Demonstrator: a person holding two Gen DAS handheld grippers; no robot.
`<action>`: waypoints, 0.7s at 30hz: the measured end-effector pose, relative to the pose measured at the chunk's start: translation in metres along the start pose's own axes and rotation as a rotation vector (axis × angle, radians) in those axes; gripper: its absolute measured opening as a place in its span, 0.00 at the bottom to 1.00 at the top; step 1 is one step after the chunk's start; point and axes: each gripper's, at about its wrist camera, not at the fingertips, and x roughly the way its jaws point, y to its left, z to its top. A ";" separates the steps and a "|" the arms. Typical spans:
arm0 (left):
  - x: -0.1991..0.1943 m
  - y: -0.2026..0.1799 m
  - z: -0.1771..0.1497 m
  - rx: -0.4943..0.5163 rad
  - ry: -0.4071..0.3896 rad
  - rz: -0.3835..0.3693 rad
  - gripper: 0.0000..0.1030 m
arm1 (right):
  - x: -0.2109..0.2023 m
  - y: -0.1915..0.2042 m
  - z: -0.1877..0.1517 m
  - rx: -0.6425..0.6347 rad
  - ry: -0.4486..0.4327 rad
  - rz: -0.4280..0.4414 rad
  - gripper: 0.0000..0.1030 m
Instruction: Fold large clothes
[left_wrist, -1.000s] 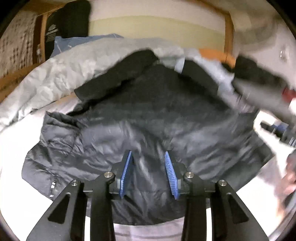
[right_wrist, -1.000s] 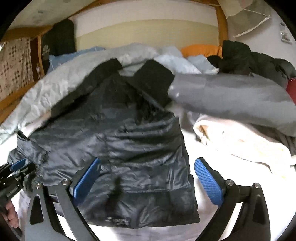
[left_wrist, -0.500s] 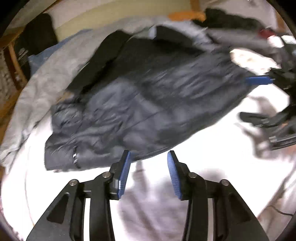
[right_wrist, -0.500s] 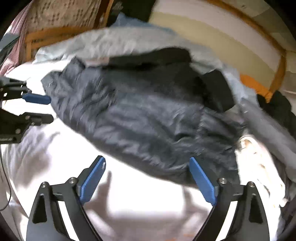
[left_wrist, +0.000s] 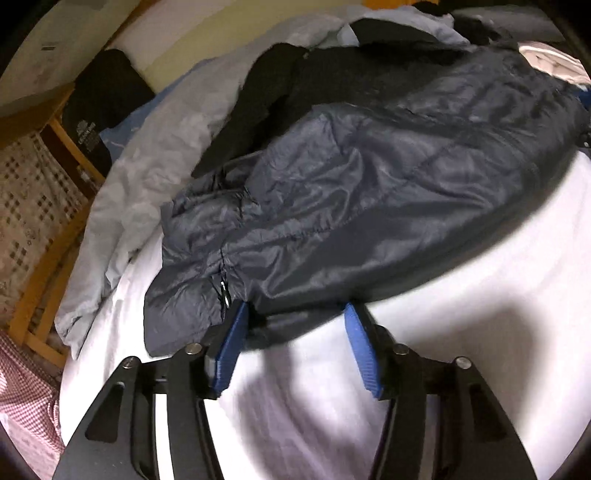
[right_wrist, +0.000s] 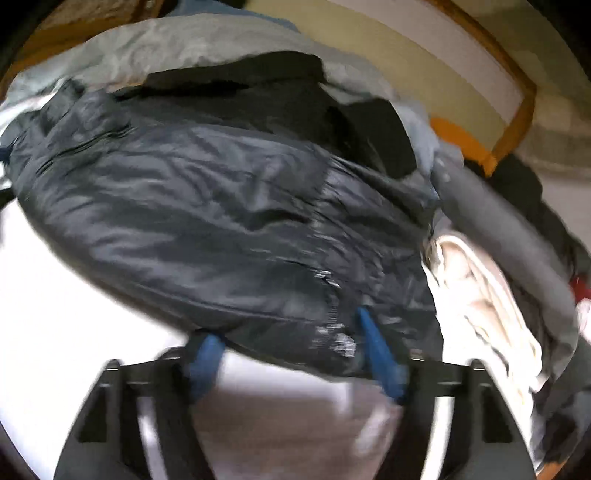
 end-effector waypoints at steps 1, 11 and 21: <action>0.006 0.003 0.002 -0.023 -0.005 0.009 0.56 | 0.003 -0.003 0.000 0.007 0.005 -0.027 0.57; -0.019 0.019 0.003 -0.104 0.045 0.084 0.12 | -0.015 -0.017 -0.006 0.050 -0.048 -0.091 0.13; -0.108 0.043 -0.036 -0.156 0.095 -0.008 0.15 | -0.101 -0.034 -0.040 0.126 -0.050 0.087 0.12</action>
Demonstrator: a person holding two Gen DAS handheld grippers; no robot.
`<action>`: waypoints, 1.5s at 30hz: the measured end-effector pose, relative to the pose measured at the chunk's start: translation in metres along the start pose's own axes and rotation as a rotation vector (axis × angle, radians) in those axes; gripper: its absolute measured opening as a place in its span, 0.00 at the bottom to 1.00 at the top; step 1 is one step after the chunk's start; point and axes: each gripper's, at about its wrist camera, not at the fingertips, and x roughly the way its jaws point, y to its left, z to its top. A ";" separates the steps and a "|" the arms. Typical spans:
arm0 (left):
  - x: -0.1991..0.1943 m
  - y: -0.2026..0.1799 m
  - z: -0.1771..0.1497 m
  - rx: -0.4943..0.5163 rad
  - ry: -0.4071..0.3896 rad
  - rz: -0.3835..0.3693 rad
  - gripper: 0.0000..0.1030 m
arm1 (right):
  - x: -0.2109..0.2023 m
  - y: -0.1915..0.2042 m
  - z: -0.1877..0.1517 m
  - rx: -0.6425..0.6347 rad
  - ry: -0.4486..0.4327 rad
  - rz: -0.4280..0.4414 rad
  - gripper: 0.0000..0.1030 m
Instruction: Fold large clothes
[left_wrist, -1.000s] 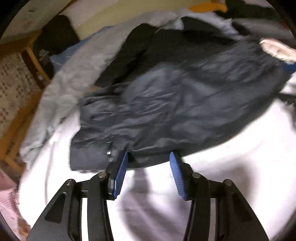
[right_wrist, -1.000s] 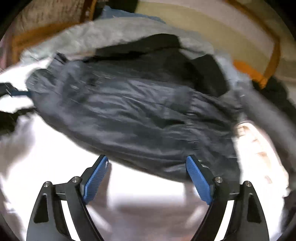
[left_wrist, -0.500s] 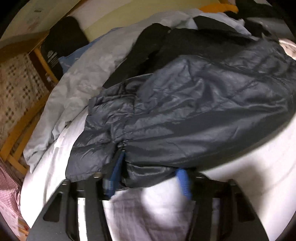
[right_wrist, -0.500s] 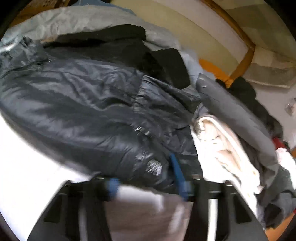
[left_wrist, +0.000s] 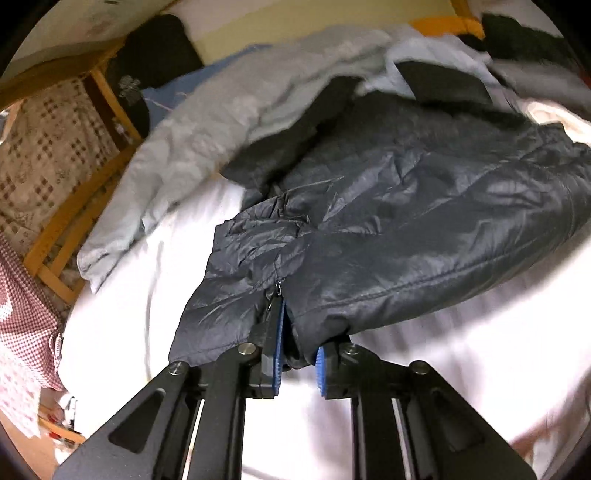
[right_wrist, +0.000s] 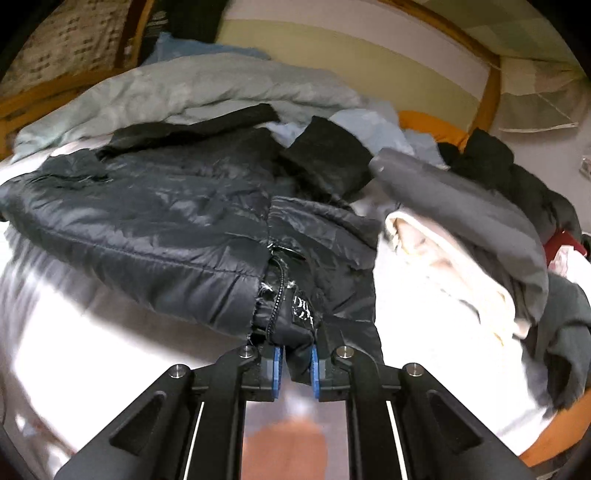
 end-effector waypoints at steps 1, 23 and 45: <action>-0.002 -0.001 -0.005 0.026 0.023 -0.016 0.15 | -0.004 0.002 -0.005 -0.003 0.020 0.014 0.12; 0.032 0.045 0.095 -0.126 -0.019 -0.184 0.63 | 0.011 -0.040 0.080 0.084 0.012 0.063 0.42; 0.053 0.064 0.082 -0.225 -0.315 -0.177 0.77 | 0.064 -0.060 0.085 0.134 -0.150 -0.026 0.70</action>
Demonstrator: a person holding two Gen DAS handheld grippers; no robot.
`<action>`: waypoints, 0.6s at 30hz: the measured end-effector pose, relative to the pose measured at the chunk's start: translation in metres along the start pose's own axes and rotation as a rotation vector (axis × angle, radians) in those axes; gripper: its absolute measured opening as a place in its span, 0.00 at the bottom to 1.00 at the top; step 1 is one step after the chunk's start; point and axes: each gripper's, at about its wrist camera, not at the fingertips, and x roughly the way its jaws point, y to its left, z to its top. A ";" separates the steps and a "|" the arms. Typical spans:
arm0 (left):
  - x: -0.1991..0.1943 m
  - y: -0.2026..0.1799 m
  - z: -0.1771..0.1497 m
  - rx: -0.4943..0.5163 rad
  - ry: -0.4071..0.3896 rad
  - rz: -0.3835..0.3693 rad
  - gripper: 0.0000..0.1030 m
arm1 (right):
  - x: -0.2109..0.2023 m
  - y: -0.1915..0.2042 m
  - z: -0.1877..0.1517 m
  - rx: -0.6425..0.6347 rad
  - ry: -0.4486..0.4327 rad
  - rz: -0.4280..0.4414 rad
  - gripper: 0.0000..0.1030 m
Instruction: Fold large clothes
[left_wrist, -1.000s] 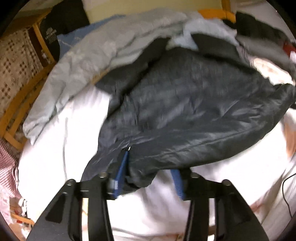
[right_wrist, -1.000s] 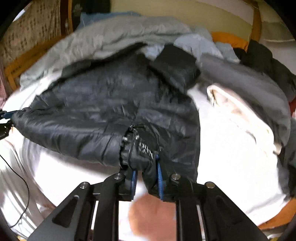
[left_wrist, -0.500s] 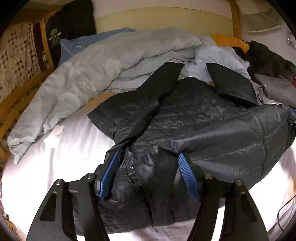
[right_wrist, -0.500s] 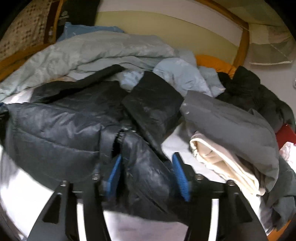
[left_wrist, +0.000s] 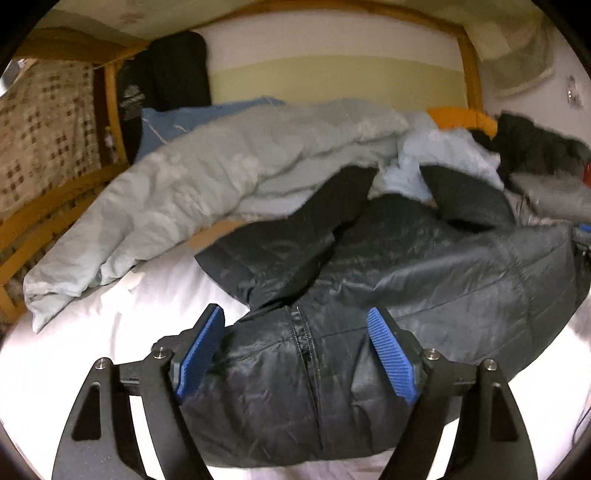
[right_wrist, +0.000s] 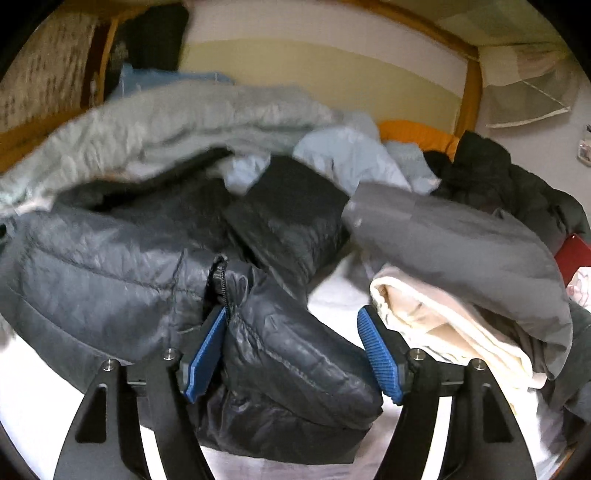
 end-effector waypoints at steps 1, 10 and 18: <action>-0.007 0.001 0.000 -0.021 -0.015 -0.009 0.77 | -0.006 -0.002 0.000 0.009 -0.024 0.010 0.73; -0.011 -0.006 -0.006 -0.045 0.043 -0.067 0.81 | -0.040 -0.013 0.005 0.150 -0.105 0.171 0.61; 0.034 -0.008 -0.014 -0.033 0.122 0.003 0.82 | -0.004 -0.019 -0.018 0.249 0.033 0.170 0.40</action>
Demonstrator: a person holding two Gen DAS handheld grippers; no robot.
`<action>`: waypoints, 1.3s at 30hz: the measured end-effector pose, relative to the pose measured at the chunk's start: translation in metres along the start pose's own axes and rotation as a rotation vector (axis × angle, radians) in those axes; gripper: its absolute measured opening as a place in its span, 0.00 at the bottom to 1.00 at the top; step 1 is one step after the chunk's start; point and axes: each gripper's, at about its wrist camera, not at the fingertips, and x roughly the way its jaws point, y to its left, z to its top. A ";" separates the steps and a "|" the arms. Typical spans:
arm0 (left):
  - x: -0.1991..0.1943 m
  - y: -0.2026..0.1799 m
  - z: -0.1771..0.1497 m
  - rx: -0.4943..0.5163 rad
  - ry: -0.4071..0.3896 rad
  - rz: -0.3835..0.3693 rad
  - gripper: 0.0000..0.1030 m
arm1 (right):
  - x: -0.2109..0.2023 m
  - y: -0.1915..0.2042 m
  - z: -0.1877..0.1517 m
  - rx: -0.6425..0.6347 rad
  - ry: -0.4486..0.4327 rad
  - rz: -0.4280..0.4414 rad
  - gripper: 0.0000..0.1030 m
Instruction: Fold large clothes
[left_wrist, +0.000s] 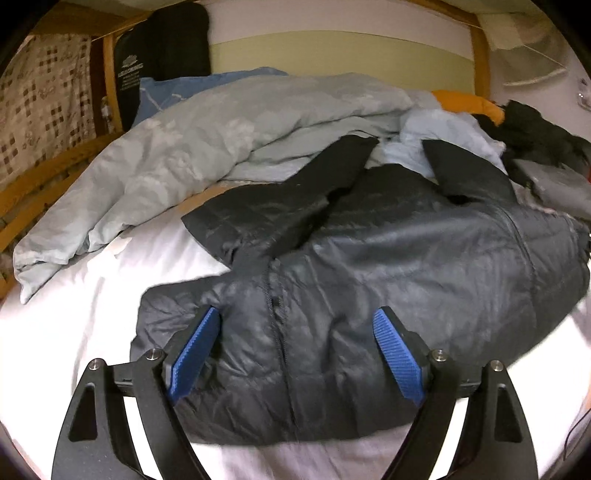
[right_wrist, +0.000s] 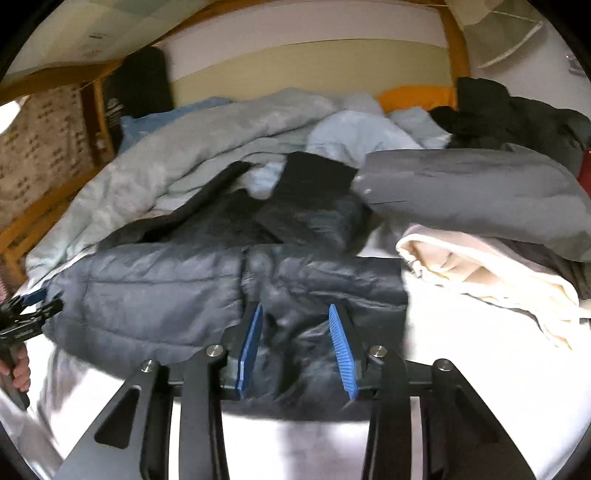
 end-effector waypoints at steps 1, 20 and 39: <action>0.006 0.002 0.003 -0.007 -0.001 0.012 0.82 | 0.003 -0.002 0.003 0.005 -0.013 -0.013 0.40; -0.025 -0.005 0.008 -0.086 -0.120 -0.120 0.89 | 0.023 -0.001 0.008 0.099 -0.013 0.097 0.85; 0.022 -0.062 -0.030 0.113 -0.006 -0.010 1.00 | 0.081 0.033 -0.033 -0.126 0.207 -0.144 0.99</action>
